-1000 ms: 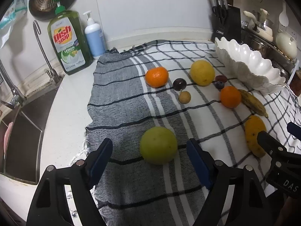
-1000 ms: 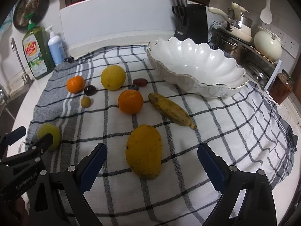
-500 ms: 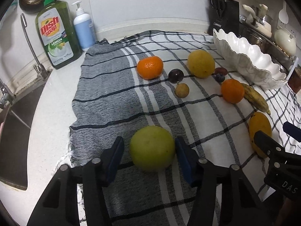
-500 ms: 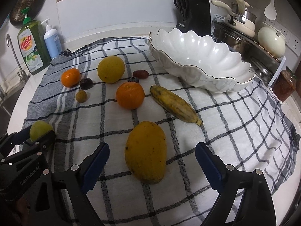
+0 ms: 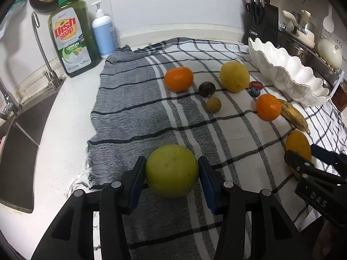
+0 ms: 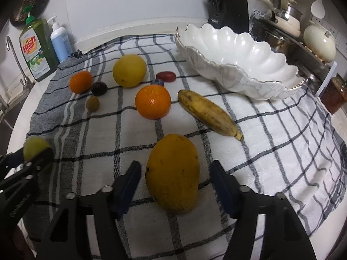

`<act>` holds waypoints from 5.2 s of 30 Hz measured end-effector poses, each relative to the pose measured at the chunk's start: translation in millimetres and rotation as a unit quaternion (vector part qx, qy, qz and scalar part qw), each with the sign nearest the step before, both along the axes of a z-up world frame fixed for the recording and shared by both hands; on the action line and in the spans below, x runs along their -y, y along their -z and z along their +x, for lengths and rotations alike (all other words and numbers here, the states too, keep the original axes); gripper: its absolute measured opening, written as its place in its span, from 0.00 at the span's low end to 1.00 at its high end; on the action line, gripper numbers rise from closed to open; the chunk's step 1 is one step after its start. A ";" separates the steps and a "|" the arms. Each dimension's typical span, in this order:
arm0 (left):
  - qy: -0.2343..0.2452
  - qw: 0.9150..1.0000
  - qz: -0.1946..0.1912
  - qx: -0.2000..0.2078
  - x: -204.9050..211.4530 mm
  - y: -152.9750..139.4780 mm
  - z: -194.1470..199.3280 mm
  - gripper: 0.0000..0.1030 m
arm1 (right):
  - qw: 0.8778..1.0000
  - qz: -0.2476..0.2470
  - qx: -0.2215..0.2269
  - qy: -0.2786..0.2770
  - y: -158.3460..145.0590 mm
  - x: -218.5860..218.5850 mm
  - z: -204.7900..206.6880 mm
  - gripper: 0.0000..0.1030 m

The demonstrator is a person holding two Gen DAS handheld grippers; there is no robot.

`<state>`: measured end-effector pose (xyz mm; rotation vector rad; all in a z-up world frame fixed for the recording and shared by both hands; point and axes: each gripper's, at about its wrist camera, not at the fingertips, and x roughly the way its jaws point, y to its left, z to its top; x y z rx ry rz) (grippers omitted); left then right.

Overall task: Organize fruits
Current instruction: 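Reach toward the green apple with the left gripper while the right gripper approaches the mango, then grasp the green apple with the left gripper while the right gripper grasps the yellow mango, then carry the apple and mango into the white bowl and open both grippers, then move the right gripper to the banana beside the bowl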

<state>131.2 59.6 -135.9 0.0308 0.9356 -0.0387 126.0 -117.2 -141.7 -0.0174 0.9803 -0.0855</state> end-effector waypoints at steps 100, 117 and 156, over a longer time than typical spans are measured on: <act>0.117 0.993 0.003 0.000 226.5 -43.6 194.0 0.53 | 0.993 -0.008 0.040 0.115 -56.8 222.6 142.3 0.63; 0.104 0.992 0.010 0.074 210.1 -110.8 162.0 0.94 | 0.982 -0.027 0.130 0.135 -126.3 211.3 102.6 0.86; -0.001 0.995 0.005 0.104 80.5 -118.4 51.3 0.96 | 0.988 0.002 0.154 -0.010 -131.2 78.6 35.9 0.86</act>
